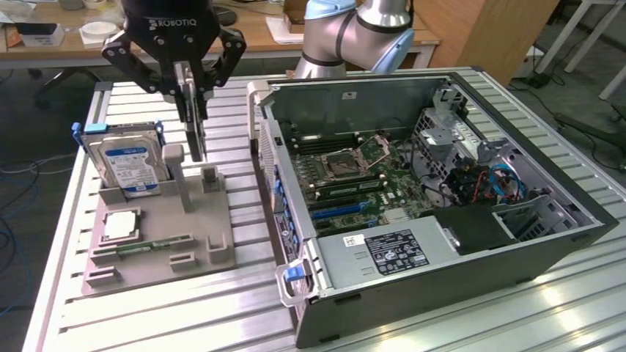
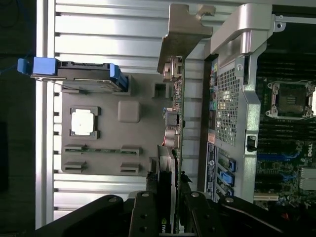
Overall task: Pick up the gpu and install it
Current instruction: 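Pick up the gpu and move the gpu toward the slot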
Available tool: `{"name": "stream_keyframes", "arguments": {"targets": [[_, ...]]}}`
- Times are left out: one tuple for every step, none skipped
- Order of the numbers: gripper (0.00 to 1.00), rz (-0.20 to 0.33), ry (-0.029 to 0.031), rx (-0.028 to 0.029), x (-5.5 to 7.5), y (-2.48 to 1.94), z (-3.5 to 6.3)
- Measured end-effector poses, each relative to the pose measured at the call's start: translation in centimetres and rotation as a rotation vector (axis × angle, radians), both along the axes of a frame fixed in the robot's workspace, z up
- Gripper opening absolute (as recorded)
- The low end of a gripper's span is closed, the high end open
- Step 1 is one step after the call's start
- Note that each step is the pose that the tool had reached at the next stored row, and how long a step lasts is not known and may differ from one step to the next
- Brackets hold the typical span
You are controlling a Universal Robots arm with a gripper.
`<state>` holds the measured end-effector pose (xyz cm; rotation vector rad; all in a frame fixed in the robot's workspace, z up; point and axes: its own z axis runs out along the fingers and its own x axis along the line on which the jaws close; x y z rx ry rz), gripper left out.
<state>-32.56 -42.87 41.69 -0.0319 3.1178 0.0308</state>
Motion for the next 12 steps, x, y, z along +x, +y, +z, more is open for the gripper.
{"name": "stream_keyframes", "arguments": {"targets": [[0.27, 0.0, -0.0001, 0.0, 0.0, 0.01, 0.0], [0.27, 0.0, -0.0001, -0.0001, 0.0, 0.01, 0.0], [0.27, -0.001, 0.0, -0.0001, 0.1, 0.01, -0.01], [0.27, -0.002, 0.0, -0.0001, 0.3, 0.01, -0.02], [0.27, -0.003, 0.0, -0.0001, 0.5, 0.01, -0.03], [0.27, -0.003, 0.0, -0.0001, 0.8, 0.0, -0.04], [0.27, -0.004, 0.0, -0.0001, 1.0, 0.01, -0.04], [0.27, -0.004, 0.0, -0.0001, 1.3, 0.01, -0.05], [0.27, -0.005, -0.0001, -0.0001, 1.5, 0.01, -0.06], [0.27, -0.005, -0.0001, -0.0001, 1.8, 0.01, -0.07], [0.27, -0.005, -0.0001, -0.0001, 2.1, 0.01, -0.08], [0.27, -0.005, -0.0001, -0.0001, 2.3, 0.01, -0.09]]}}
